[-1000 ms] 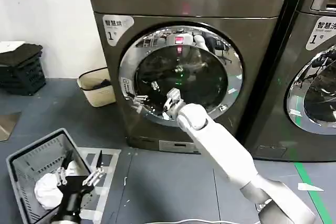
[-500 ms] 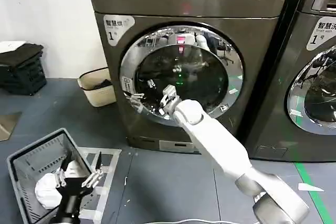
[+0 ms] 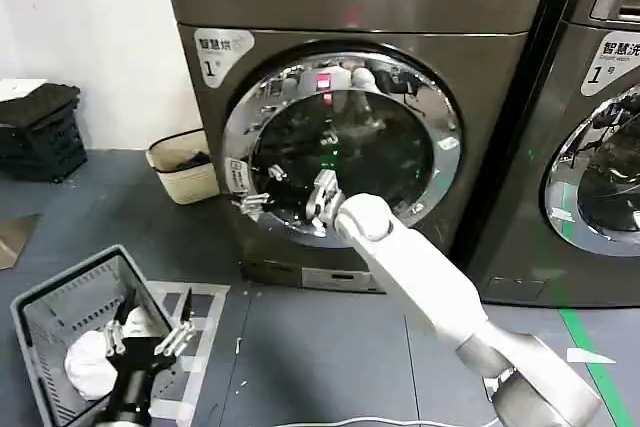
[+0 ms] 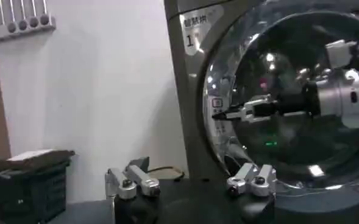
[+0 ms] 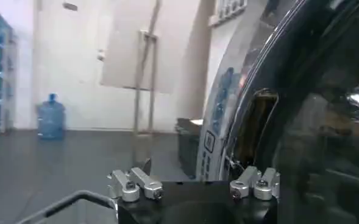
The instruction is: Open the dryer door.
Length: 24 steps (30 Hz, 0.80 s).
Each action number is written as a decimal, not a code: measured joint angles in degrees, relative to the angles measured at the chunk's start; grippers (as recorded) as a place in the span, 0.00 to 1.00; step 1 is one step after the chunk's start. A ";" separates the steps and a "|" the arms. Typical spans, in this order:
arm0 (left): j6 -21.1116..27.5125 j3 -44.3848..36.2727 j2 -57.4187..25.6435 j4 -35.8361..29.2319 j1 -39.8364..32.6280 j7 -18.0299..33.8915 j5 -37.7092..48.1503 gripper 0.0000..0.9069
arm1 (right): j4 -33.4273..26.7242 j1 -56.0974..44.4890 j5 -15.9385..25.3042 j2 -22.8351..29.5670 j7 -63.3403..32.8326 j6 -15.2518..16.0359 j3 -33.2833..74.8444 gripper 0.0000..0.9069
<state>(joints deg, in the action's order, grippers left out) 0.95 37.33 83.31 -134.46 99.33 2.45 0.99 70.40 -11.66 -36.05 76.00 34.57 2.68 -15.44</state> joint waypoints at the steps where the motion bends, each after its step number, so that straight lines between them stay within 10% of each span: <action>1: 0.07 0.11 -0.04 0.03 -0.11 -0.06 0.16 1.00 | 0.17 -0.07 -0.51 -0.34 0.59 -0.27 -0.17 1.00; 24: 0.18 7.76 -8.77 6.41 -8.10 -9.43 14.56 1.00 | 7.48 -1.21 -8.77 -10.08 13.31 0.38 -3.12 1.00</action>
<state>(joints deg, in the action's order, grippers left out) 1.13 45.09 74.54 -128.06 91.23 -6.98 15.55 77.88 -12.87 -44.82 65.92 47.88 3.06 -18.57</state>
